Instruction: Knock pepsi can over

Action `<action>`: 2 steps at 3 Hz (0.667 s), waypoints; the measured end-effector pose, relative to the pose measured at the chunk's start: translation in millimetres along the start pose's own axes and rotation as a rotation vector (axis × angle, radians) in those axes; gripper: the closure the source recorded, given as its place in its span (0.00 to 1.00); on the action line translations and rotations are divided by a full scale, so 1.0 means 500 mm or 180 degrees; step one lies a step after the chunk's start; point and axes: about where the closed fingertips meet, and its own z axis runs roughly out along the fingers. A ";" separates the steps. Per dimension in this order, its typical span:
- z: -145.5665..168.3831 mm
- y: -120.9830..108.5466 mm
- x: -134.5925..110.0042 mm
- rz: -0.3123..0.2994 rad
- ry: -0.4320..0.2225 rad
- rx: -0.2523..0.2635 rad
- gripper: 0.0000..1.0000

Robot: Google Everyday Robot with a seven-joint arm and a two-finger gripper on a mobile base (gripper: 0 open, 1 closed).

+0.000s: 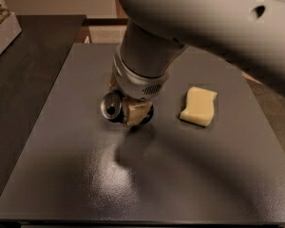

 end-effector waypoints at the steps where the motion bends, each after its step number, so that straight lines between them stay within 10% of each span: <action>1: 0.009 0.011 -0.005 -0.0146 0.0141 -0.0048 0.58; 2: 0.022 0.019 -0.011 -0.0249 0.0239 -0.0096 0.35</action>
Offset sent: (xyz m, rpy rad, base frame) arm -0.0116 0.0058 -0.0220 -0.1467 -0.0343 0.0771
